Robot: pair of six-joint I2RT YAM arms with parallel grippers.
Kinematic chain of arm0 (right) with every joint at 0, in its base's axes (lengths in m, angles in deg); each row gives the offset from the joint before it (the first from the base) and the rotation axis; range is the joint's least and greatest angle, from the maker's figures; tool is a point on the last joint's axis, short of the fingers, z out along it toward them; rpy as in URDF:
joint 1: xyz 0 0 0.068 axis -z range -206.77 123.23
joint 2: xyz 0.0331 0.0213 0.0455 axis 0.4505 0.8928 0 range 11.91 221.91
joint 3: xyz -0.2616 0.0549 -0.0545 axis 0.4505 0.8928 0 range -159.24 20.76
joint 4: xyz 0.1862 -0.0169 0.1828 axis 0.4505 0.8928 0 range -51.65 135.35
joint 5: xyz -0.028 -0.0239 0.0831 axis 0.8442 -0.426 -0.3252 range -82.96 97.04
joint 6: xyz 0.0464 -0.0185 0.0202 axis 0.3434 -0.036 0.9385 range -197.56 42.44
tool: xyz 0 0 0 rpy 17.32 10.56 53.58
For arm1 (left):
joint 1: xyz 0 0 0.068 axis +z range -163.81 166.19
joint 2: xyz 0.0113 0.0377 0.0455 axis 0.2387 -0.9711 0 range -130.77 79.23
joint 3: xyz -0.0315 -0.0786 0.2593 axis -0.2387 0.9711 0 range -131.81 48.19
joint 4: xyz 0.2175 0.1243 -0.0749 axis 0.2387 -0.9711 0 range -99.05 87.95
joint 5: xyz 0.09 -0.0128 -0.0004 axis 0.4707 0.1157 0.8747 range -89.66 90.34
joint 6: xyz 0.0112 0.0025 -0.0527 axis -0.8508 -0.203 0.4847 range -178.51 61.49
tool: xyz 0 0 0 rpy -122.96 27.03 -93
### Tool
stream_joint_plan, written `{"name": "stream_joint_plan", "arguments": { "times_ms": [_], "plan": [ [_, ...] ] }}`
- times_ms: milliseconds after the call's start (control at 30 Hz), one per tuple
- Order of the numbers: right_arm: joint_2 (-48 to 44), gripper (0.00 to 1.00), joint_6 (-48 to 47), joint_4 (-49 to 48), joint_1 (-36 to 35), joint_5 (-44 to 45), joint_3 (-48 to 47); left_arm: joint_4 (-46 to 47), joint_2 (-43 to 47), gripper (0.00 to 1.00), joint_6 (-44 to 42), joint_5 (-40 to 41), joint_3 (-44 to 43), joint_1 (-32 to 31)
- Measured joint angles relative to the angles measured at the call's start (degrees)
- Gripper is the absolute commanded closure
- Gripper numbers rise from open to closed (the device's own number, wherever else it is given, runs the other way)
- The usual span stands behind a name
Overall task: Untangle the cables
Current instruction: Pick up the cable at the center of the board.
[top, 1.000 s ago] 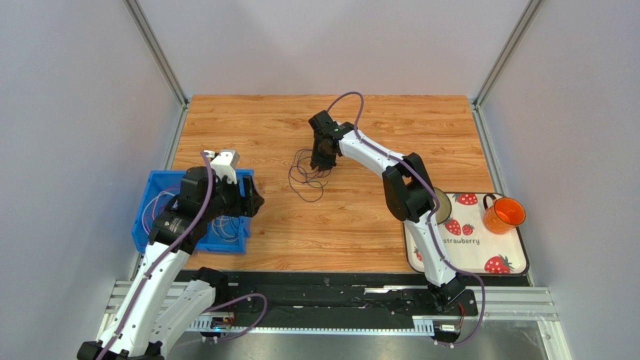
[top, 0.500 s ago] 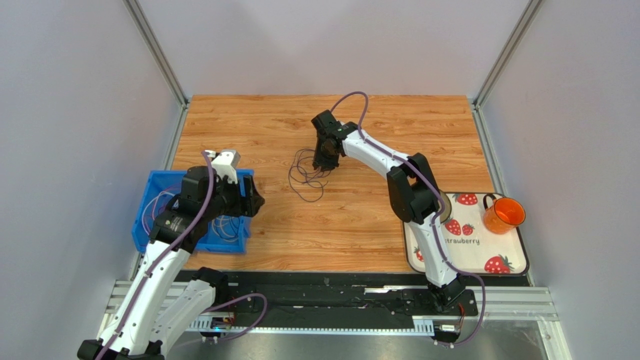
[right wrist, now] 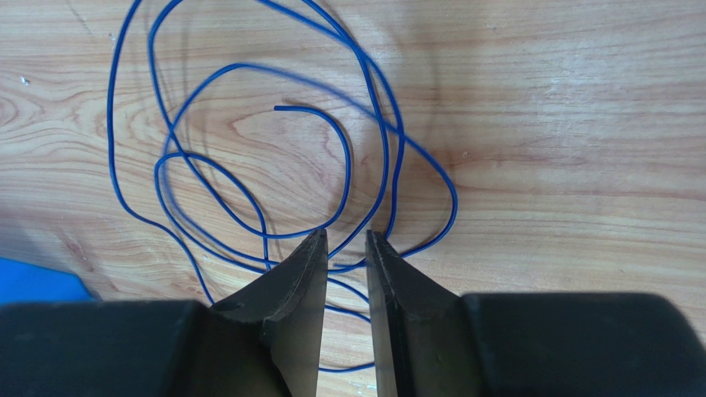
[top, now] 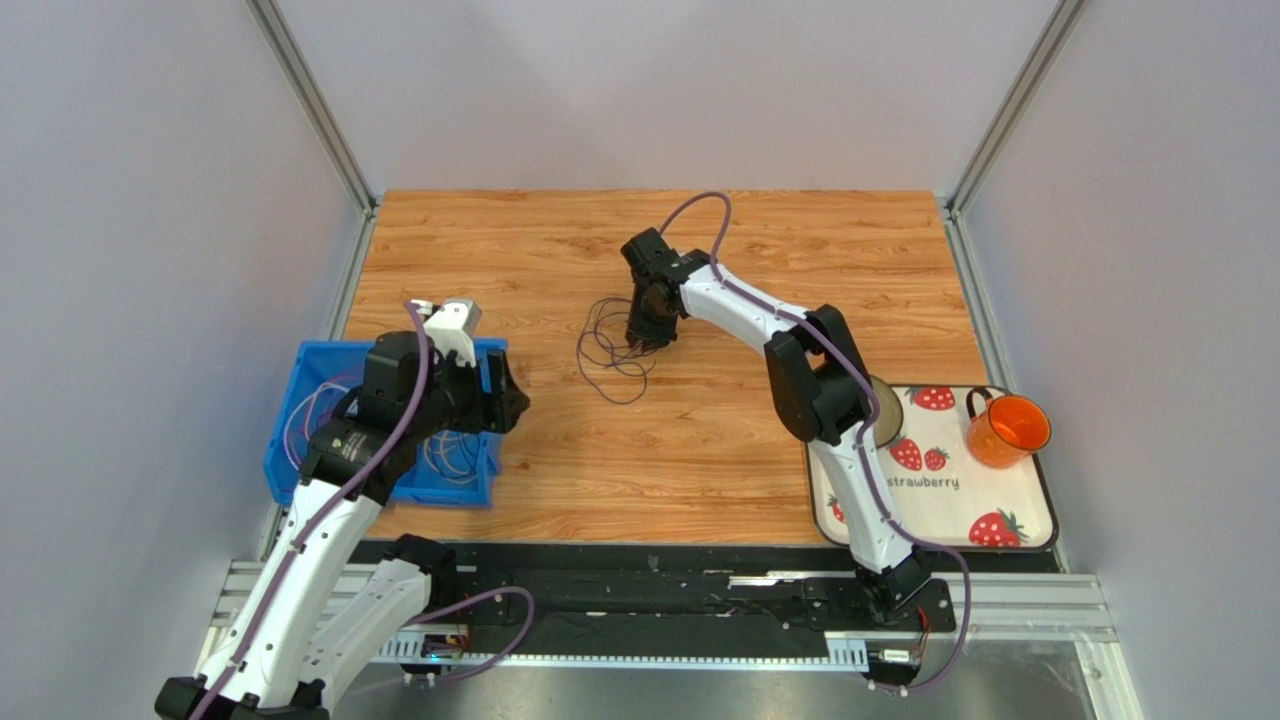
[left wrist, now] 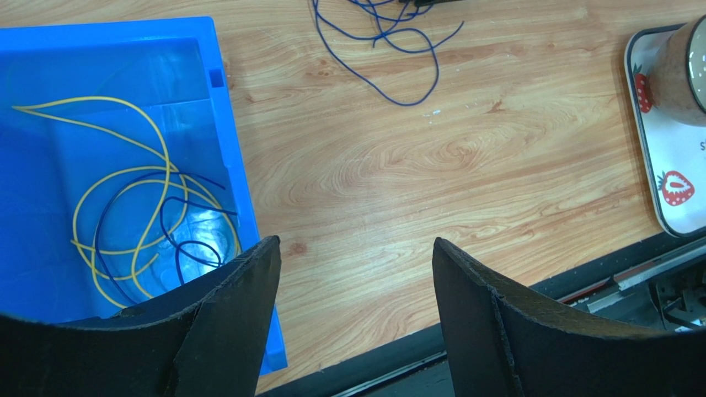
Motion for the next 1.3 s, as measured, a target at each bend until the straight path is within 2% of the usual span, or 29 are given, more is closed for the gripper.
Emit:
{"name": "stream_joint_plan", "arguments": {
  "times_ms": [267, 467, 600, 700, 1000, 1133, 1300],
  "plan": [
    [1.01, 0.71, 0.28, -0.15, 0.0, -0.02, -0.9, 0.0, -0.02, 0.24, 0.0, -0.02, 0.0, 0.0],
    [1.03, 0.75, 0.35, -0.2, 0.0, -0.02, -0.96, 0.0, -0.02, 0.25, 0.0, -0.02, 0.0, 0.0],
    [1.55, 0.85, 0.35, -0.2, 0.0, -0.02, -1.62, 0.0, -0.02, 0.25, 0.0, -0.02, 0.0, 0.0],
    [2.03, 1.0, 0.5, -0.44, 0.0, -0.02, -2.12, 0.0, -0.02, 0.25, 0.0, -0.02, 0.0, 0.0],
    [1.22, 1.0, 0.26, -2.34, 0.0, 0.04, -1.01, 0.17, -0.28, 0.25, 0.0, -0.2, 0.0, 0.0],
    [-4.07, 1.0, -0.59, -2.99, 0.0, 0.0, 3.23, 0.26, -0.28, 0.24, 0.0, -0.2, 0.0, 0.0],
    [-13.55, 1.0, -2.32, -3.02, 0.0, -0.02, 3.67, 0.35, -0.28, 0.25, 0.0, -0.24, 0.0, 0.0]
  ]
}}
